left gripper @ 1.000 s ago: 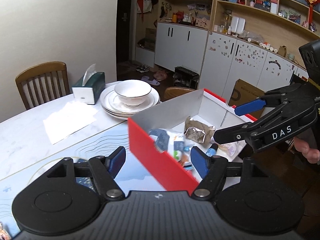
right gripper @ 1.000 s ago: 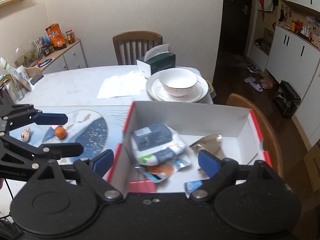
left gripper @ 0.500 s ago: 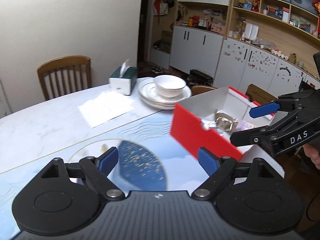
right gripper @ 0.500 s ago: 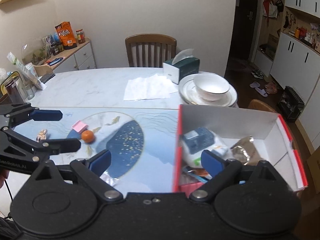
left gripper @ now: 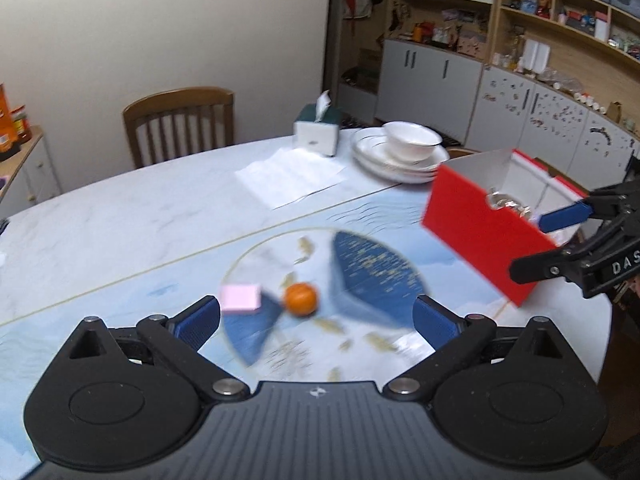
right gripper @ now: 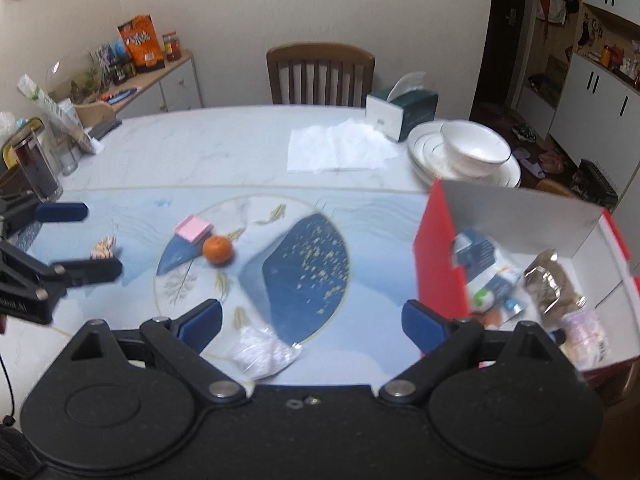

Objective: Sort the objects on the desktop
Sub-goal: 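Move both tools back over the table toward the plush bunny and clear bag, then grasp the plush bunny with the left tool while the right tool grasps the clear plastic bag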

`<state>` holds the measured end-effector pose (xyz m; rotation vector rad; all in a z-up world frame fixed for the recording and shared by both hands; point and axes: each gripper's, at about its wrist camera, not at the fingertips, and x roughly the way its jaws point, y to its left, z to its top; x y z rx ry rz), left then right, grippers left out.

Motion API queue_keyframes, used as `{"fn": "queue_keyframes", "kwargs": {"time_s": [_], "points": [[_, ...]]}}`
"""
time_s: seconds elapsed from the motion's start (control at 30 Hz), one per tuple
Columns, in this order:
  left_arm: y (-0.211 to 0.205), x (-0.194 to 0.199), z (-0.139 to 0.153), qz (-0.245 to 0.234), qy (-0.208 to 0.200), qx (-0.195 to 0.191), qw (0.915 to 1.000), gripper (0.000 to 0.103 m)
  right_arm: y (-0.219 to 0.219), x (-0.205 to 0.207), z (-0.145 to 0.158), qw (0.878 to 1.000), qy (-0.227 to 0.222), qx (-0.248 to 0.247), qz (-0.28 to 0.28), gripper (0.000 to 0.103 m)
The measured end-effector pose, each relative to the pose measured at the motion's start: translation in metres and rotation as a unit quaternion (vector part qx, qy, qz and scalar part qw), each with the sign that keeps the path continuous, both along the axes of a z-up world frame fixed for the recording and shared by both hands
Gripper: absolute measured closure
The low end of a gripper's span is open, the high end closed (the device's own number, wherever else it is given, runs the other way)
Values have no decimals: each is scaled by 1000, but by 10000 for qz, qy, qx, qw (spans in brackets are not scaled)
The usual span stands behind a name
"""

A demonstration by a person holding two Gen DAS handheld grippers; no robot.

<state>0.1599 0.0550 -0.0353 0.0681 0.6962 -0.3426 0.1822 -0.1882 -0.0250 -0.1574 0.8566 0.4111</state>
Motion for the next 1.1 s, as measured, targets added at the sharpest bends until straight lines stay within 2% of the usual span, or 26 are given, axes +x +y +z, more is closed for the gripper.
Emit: {"fn": "queue_keyframes", "kwargs": {"time_s": [0.2, 0.57, 0.8, 1.1], "points": [[38, 4, -17, 309, 199, 74, 9993, 0, 20, -3, -22, 9998, 135, -163, -47, 7], [83, 21, -55, 857, 491, 338, 9945, 0, 43, 3, -52, 9991, 301, -272, -126, 7], [98, 35, -77, 1053, 685, 379, 9914, 0, 57, 8, -75, 9981, 411, -447, -62, 7], [103, 44, -93, 1035, 832, 449, 9901, 0, 64, 18, -98, 9960, 624, -630, -74, 11]]}}
